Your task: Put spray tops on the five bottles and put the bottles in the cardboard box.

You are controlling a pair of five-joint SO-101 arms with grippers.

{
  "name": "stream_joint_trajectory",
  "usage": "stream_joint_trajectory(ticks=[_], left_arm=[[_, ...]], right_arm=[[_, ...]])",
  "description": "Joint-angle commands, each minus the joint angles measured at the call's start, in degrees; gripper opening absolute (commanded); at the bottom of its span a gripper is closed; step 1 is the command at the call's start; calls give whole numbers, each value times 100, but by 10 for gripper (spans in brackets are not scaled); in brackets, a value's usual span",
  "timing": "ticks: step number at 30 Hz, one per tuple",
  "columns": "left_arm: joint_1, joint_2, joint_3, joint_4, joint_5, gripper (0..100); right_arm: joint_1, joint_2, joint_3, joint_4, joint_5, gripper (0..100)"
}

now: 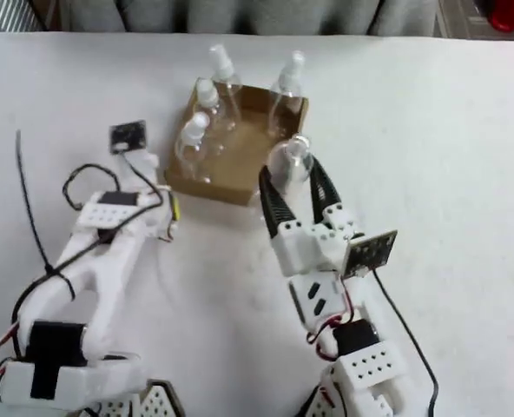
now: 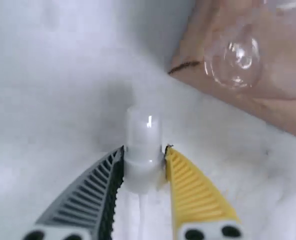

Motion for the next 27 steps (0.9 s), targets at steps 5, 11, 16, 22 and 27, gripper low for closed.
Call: stream_joint_trajectory(ticks=[5,11,16,22,27], left_arm=[[-488,-1059,-176,-167,-35,21],[-629,-2413,-123,-167,-9,24],[-593,-3618,-158,-527,-35,24],[-611,-4708,-185,-1582,-35,23],[-576,-4971,-712,-1916,-35,23]], right_arm=[[-338,-75,70,391,-44,16],[-708,-75,70,919,-44,16],[-813,-75,70,963,-44,16],[-813,-75,70,963,-44,16],[-813,-75,70,971,-35,16]])
